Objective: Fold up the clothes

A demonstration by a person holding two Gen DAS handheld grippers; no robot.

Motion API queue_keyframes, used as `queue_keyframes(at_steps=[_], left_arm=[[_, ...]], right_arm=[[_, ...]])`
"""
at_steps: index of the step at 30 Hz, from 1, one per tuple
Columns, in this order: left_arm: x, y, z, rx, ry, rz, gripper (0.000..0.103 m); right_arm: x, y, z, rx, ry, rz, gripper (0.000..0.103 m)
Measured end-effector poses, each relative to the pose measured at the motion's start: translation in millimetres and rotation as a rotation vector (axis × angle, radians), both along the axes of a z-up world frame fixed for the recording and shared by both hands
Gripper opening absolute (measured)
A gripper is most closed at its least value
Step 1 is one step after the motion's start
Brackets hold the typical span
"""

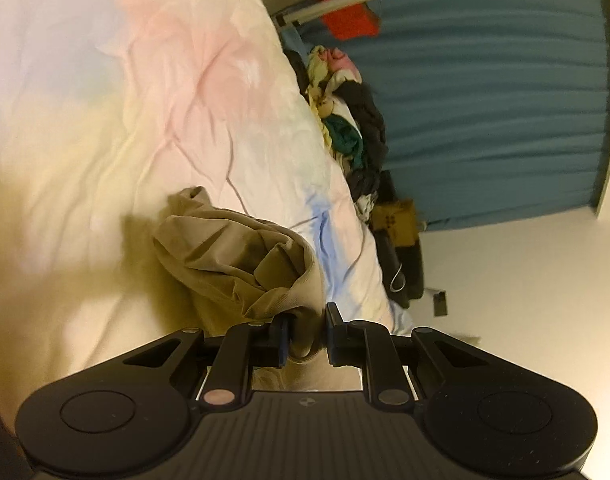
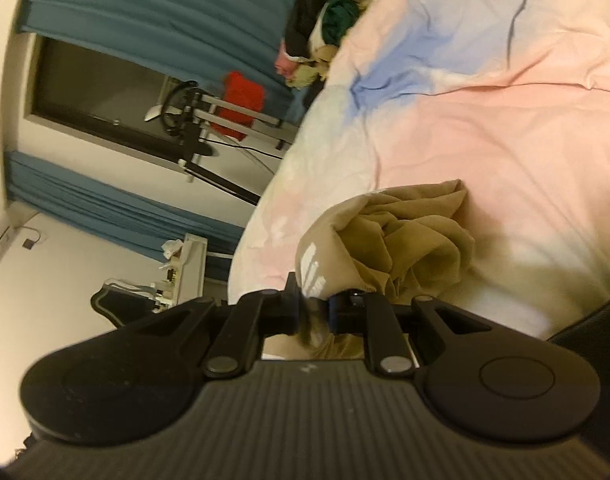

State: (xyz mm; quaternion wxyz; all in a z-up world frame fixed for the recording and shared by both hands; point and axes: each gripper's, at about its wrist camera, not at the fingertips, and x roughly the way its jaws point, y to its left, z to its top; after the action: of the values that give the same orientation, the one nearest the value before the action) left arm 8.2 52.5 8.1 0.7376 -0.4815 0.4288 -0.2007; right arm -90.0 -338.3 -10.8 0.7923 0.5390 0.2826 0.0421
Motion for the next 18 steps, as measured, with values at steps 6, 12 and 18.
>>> queue_keyframes(at_steps=[6,12,18], left_arm=[[63.1,-64.2,43.1,0.111,-0.05,-0.034,0.018],[162.9,-172.1,84.2,0.152,-0.118,-0.107,0.016],[212.5,-264.7,84.0,0.168,-0.299,-0.112,0.017]], right_arm=[[42.5,-37.1,14.2,-0.01,0.028,-0.052,0.016],[117.2,-103.1,83.4,-0.2,-0.074,-0.221,0.016],[161.6,-156.7,86.8,-0.333,-0.132,-0.357,0.015]])
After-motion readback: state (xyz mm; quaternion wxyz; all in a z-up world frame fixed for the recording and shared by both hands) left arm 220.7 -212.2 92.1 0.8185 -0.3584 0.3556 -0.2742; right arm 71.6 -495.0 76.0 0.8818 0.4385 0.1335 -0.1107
